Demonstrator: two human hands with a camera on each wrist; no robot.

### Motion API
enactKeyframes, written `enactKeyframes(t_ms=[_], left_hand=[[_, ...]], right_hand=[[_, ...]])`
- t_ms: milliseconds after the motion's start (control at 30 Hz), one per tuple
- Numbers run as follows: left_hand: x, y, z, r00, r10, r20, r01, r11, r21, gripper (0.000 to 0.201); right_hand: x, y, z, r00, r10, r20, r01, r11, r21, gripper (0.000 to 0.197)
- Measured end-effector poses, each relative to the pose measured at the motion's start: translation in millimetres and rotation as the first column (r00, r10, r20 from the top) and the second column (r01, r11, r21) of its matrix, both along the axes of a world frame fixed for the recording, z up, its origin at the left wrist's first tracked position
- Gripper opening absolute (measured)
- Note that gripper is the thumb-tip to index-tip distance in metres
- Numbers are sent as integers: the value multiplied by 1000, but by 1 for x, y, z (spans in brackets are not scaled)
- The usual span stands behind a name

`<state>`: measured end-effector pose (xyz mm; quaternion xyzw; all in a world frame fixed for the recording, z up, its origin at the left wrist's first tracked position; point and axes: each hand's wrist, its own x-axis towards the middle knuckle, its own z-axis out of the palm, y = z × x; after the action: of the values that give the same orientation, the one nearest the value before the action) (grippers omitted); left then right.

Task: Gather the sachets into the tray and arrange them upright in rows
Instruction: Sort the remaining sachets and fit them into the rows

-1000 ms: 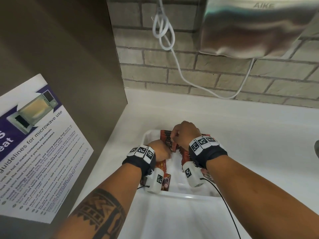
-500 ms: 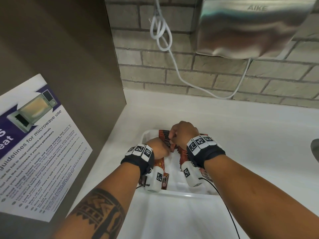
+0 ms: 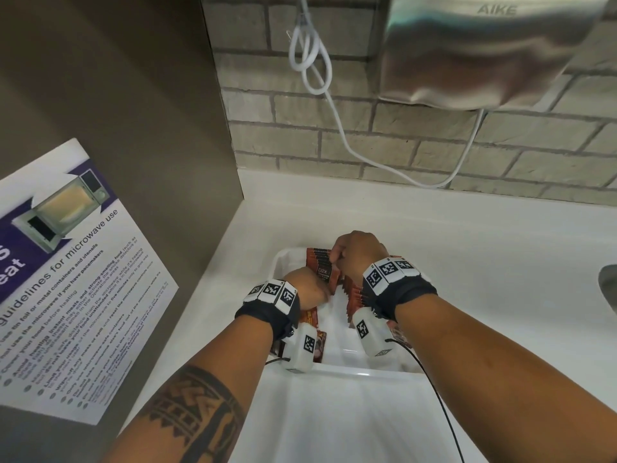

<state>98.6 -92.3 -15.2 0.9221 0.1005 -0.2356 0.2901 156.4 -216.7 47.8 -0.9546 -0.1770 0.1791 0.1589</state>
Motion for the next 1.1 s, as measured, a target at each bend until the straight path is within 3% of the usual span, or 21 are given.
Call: enactKeyframes(t_ms=[100, 233, 433, 633, 767, 900, 1100], left_hand=[[-1, 9, 4, 999, 12, 40, -14, 999, 50, 28], [-9, 15, 11, 991, -118, 57, 107, 979, 173, 31], [-12, 5, 7, 975, -217, 36, 204, 954, 220, 38], [-9, -6, 2, 971, -237, -19, 237, 953, 188, 42], [-4, -4, 2, 986, -169, -4, 167, 969, 181, 40], [0, -2, -3, 997, -83, 2, 82, 987, 135, 36], [2, -5, -6, 997, -71, -3, 71, 992, 109, 37]], right_hand=[[1, -9, 7, 999, -29, 36, 25, 993, 115, 26], [-3, -22, 18, 999, -27, 16, 23, 974, 226, 19], [-24, -27, 16, 993, 119, 23, -121, 978, 169, 22], [-27, -33, 9, 993, 108, 53, -117, 969, 218, 18], [-24, -36, 4, 996, 78, 44, -86, 972, 220, 18], [-20, -33, 3, 994, 105, 20, -106, 985, 136, 20], [0, -4, -17, 987, 148, -56, -156, 970, -187, 18]])
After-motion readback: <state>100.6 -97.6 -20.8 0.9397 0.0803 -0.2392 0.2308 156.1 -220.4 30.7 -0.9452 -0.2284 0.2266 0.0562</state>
